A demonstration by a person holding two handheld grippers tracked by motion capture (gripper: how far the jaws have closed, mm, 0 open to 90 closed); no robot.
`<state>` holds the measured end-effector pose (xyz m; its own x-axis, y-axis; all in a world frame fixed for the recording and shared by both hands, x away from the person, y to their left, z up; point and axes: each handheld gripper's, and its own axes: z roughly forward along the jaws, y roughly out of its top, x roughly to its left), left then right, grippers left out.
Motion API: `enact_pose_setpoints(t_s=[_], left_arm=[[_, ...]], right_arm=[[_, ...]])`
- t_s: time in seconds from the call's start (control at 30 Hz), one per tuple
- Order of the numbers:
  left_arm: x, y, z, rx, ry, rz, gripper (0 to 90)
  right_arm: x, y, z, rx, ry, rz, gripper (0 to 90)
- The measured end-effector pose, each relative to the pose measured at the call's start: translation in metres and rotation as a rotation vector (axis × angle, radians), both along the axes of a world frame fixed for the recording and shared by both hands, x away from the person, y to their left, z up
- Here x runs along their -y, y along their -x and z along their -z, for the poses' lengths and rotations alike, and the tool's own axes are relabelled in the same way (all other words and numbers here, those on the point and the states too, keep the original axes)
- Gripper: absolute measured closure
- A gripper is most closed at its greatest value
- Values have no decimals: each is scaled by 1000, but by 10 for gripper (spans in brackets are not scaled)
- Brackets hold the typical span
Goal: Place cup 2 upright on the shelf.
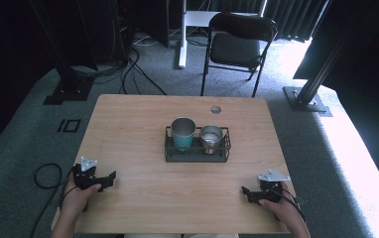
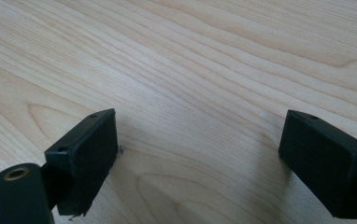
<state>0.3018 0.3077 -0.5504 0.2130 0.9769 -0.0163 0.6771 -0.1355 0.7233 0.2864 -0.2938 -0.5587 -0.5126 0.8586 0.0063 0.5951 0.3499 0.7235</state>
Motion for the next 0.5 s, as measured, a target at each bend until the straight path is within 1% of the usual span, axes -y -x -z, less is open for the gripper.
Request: enact_pose_setpoints(t_s=[0.1, 0.13, 0.2, 0.27, 0.37, 0.5], left_arm=[[-4, 1, 2, -15, -10, -35, 31], [-6, 1, 2, -29, -7, -53, 31], [-10, 1, 4, -45, -29, -87, 31], [-13, 1, 5, -52, -30, -113, 31], [-16, 2, 5, -51, -30, -139, 30], [-17, 3, 6, -45, -29, -154, 30]], right_arm=[[0, 0, 0, 0, 0, 0, 112], [0, 0, 0, 0, 0, 0, 112], [0, 0, 0, 0, 0, 0, 112], [0, 0, 0, 0, 0, 0, 112], [0, 0, 0, 0, 0, 0, 112], [0, 0, 0, 0, 0, 0, 112]])
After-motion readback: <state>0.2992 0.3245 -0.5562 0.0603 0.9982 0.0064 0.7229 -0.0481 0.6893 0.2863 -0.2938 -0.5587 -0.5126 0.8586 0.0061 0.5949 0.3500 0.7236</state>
